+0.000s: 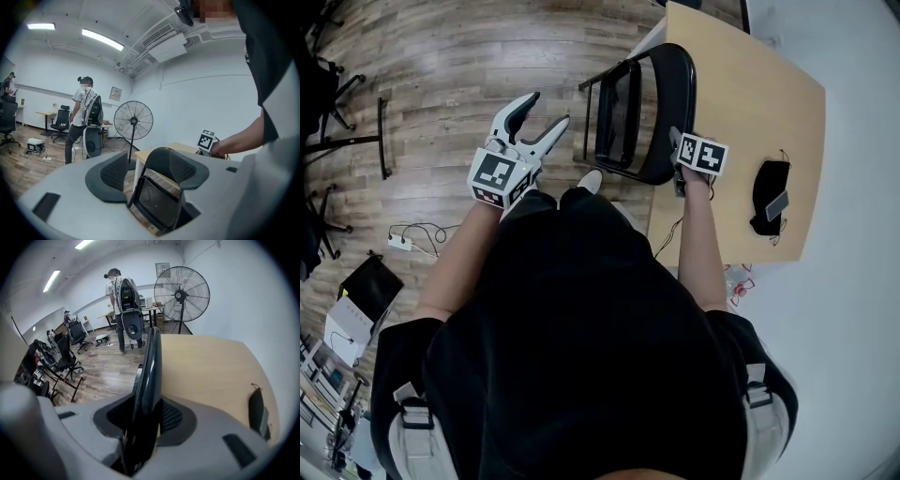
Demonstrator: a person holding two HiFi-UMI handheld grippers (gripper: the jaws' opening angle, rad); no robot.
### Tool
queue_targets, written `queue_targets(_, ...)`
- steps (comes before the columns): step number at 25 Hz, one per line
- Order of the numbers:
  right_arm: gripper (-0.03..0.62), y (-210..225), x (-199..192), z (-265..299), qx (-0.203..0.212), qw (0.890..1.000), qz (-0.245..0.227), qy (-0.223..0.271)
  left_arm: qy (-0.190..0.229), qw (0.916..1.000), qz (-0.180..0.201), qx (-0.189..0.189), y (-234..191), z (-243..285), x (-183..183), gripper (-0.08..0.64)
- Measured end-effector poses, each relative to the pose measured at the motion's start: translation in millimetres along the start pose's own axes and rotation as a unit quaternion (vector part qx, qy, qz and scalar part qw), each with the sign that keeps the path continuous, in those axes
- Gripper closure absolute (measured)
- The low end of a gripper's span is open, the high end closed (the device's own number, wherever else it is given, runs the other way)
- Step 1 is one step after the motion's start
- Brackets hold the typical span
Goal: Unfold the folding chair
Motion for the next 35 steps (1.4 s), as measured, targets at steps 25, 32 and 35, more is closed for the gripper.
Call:
queue_targets(25, 0.459, -125.0, 37.5, 0.1, -0.012, 0.998, -0.045, 0.029, -0.067, 0.9946, -0.073, 0.031, -65.4, 16.5, -35.5, 0.285)
queue_targets(32, 0.459, -141.9, 44.9, 1.2, -0.027, 0.998, -0.053, 0.030, -0.117, 0.9882, -0.095, 0.028, -90.3, 56.1, -60.4, 0.284)
queue_targets(35, 0.459, -148.0, 44.5, 2.7, -0.032, 0.998, -0.054, 0.032, -0.140, 0.9840, -0.106, 0.033, -99.3, 75.0, -71.1, 0.282)
Point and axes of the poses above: the fingertips, and each gripper's own axes: z forward along the fingers, y to its right, x out of its top, the point moved 10 cm from there along -z, backward along the fingers, and after that the axes turned 11 degrees about -z, right-handed, at the moved point
